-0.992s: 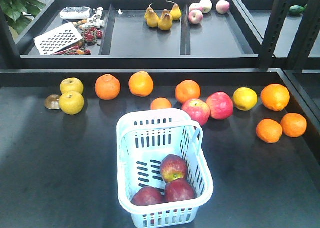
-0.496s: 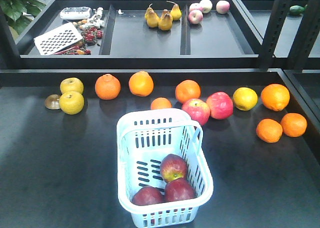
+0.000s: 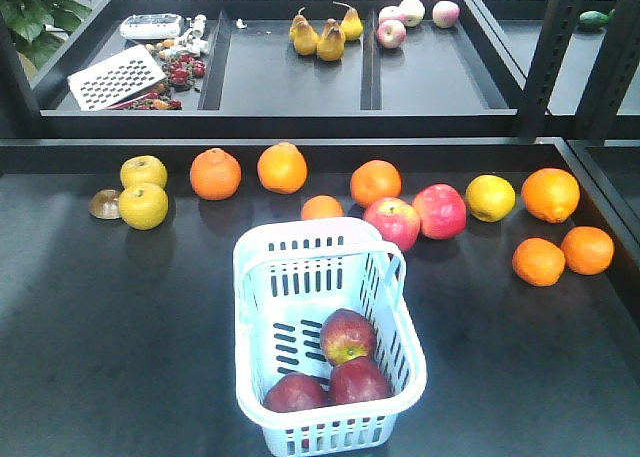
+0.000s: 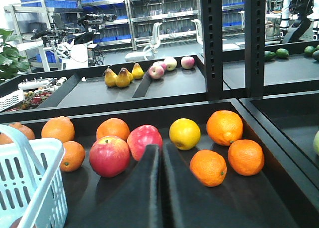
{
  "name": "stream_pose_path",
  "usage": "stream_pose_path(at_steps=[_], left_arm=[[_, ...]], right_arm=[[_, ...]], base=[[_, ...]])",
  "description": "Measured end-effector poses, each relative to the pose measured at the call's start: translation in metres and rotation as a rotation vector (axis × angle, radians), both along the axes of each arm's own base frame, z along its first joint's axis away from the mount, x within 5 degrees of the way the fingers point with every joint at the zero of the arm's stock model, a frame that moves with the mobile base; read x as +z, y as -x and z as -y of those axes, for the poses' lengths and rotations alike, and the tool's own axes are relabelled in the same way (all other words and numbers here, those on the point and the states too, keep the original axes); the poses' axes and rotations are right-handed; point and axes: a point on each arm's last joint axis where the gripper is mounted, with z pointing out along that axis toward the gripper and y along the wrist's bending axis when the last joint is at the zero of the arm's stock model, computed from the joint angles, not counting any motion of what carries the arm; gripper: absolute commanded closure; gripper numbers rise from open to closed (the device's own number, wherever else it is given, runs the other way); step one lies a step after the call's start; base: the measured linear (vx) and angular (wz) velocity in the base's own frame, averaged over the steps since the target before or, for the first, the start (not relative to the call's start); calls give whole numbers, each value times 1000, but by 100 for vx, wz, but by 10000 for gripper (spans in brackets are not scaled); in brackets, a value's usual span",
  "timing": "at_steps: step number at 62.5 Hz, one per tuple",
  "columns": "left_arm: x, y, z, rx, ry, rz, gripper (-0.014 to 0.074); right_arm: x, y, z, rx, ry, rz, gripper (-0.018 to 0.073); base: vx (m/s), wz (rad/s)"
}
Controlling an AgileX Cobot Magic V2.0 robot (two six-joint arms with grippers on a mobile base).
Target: Pick three apples into basket with both arms
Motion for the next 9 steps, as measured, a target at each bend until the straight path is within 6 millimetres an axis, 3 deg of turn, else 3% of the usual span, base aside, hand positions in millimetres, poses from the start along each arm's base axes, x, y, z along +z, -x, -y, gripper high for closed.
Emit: stream_pose_path(at_steps=[9], left_arm=[[0,0,0,0,0,0,603]], right_arm=[[0,0,0,0,0,0,568]], base=[[0,0]])
